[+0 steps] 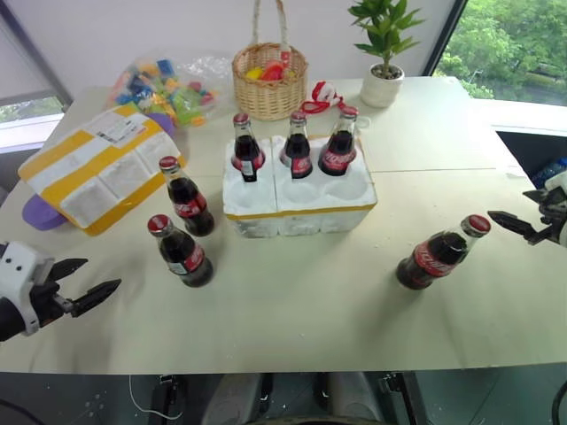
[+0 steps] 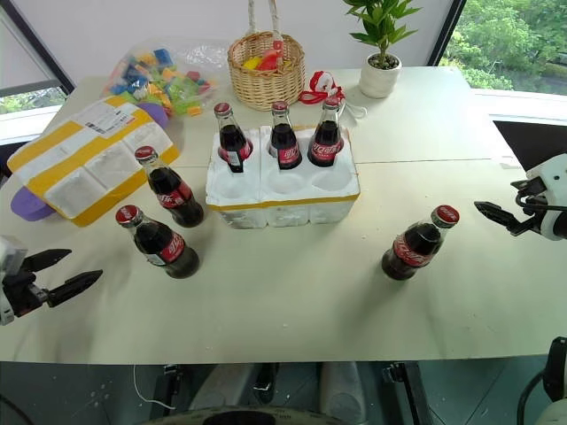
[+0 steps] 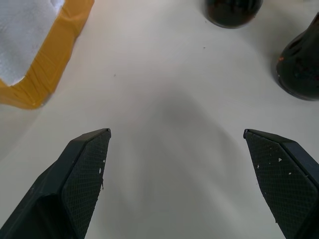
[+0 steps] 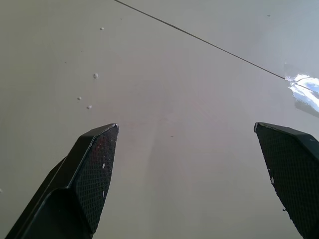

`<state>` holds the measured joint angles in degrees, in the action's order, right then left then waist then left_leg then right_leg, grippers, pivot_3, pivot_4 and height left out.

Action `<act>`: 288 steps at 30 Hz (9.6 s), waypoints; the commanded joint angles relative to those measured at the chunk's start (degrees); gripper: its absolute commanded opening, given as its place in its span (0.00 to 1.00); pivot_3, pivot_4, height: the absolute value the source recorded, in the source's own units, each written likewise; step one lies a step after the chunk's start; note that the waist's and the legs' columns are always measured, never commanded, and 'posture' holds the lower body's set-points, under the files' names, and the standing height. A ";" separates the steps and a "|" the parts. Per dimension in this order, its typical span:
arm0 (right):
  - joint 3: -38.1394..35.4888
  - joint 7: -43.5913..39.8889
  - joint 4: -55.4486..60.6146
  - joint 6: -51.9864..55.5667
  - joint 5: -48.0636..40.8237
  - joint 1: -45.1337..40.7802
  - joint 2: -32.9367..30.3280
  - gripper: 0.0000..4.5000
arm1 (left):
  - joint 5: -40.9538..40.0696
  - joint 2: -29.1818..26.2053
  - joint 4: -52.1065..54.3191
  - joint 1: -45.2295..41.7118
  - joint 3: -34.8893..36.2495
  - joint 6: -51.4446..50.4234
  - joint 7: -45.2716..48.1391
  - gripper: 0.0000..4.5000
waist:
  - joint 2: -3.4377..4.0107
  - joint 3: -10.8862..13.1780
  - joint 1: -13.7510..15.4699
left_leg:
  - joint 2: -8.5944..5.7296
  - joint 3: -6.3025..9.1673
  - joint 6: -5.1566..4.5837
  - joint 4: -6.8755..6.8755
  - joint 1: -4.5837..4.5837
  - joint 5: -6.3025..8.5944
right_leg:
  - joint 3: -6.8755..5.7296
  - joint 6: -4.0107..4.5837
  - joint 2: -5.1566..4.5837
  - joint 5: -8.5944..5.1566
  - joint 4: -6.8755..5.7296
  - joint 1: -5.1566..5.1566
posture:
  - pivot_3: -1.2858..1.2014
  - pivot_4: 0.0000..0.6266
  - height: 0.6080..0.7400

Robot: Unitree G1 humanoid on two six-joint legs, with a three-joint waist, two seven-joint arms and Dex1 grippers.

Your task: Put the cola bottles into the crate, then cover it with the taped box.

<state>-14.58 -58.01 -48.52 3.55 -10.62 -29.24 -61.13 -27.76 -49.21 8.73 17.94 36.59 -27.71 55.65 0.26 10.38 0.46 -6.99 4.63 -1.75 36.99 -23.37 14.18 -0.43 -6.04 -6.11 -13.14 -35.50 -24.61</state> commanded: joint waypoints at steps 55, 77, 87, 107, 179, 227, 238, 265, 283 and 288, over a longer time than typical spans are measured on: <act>4.50 -30.25 32.64 35.72 -20.67 -20.13 -7.91 1.00 | -5.99 2.72 17.27 -9.05 -17.92 -2.52 1.33 0.63 | 0.24 0.17 -0.97 | 0.02 -0.11 -0.04 0.01 -0.07 0.11 | 0.01 -0.20 -0.05 0.12 0.01 -0.11 | 0.52 0.24 0.94; -0.93 -23.59 39.84 38.33 -24.72 -11.41 -5.85 1.00 | -13.61 -2.10 25.38 -27.29 -26.93 -10.07 3.67 0.63 | 0.22 0.19 0.31 | 0.00 -0.11 -0.04 0.14 -0.09 0.10 | 0.02 -0.21 -0.05 0.13 -0.09 -0.12 | 0.52 0.24 0.94; -3.43 -20.43 43.19 40.30 -26.98 -8.04 -5.45 1.00 | -10.32 6.78 20.82 -40.37 -34.84 -11.98 -5.85 0.63 | 0.16 0.22 0.32 | -0.03 -0.10 -0.14 0.24 -0.09 0.05 | 0.01 -0.23 -0.05 0.16 -0.12 -0.05 | 0.52 0.24 0.94; -6.32 -14.37 45.95 41.45 -29.94 -3.71 -4.13 1.00 | -20.33 9.46 18.51 -53.04 -33.71 -19.55 -1.42 0.63 | 0.09 0.26 0.27 | -0.05 -0.11 -0.05 0.29 -0.09 -0.09 | 0.03 -0.23 -0.05 0.16 -0.49 -0.21 | 0.52 0.24 0.94; -1.53 -14.48 43.77 36.57 -28.07 -5.03 -3.57 1.00 | -27.92 -1.50 27.72 -32.14 -11.82 -28.82 0.60 0.99 | 0.08 0.23 -0.02 | -0.05 -0.11 -0.13 0.36 -0.08 -0.05 | 0.05 -0.22 -0.05 0.15 -0.56 -0.20 | 0.52 0.24 0.94; 0.26 -17.04 45.49 40.32 -27.46 -9.84 -3.22 1.00 | -1.89 6.29 -10.82 -41.41 -25.56 -4.69 -3.20 0.61 | 0.06 0.23 0.19 | -0.07 -0.12 -0.10 0.23 -0.10 -0.01 | 0.04 -0.24 -0.11 0.16 -0.54 -0.29 | 0.52 0.24 0.94; -0.43 -16.30 45.03 39.84 -27.48 -8.59 -3.33 1.00 | -13.38 -6.37 -6.34 -52.76 -24.10 -16.57 12.52 0.61 | -0.06 0.30 0.41 | -0.07 -0.09 -0.01 0.38 -0.63 -0.10 | 0.02 -0.24 -0.09 0.17 -0.64 -0.77 | 0.52 0.24 0.94; -11.07 -8.28 53.41 43.15 -31.75 4.11 -2.49 1.00 | 5.71 13.48 -34.31 -75.72 -43.66 -2.24 23.36 0.99 | -0.06 0.30 0.26 | -0.11 -0.09 -0.17 1.18 -0.93 -0.05 | 0.02 -0.53 -0.05 0.42 -0.69 -0.66 | 0.52 0.24 0.94; -30.47 -7.48 44.47 35.97 -20.30 22.12 -6.86 1.00 | -2.64 -2.38 -20.34 -74.08 -36.10 -12.71 33.85 0.99 | -0.04 0.28 0.48 | -0.13 -0.09 -0.04 1.13 -1.03 -0.13 | 0.03 -0.52 -0.02 0.41 -0.68 -0.74 | 0.52 0.24 0.94; -48.39 -10.65 54.39 39.55 -19.04 41.60 0.91 1.00 | -7.74 -5.88 -12.42 -71.15 -36.18 -15.80 36.85 0.99 | 0.00 0.22 0.23 | -0.12 -0.10 -0.32 1.12 -0.90 0.04 | 0.08 -0.53 0.00 0.41 -0.62 -0.60 | 0.52 0.24 0.94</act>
<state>-55.30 -67.11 -0.07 41.23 -29.46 7.84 -63.57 -32.87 -54.03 -7.37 -53.97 -0.56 -42.52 91.45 0.26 10.60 0.69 -7.09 4.54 -2.08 38.06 -24.24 14.24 -0.35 -6.56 -6.11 -12.73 -36.12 -25.19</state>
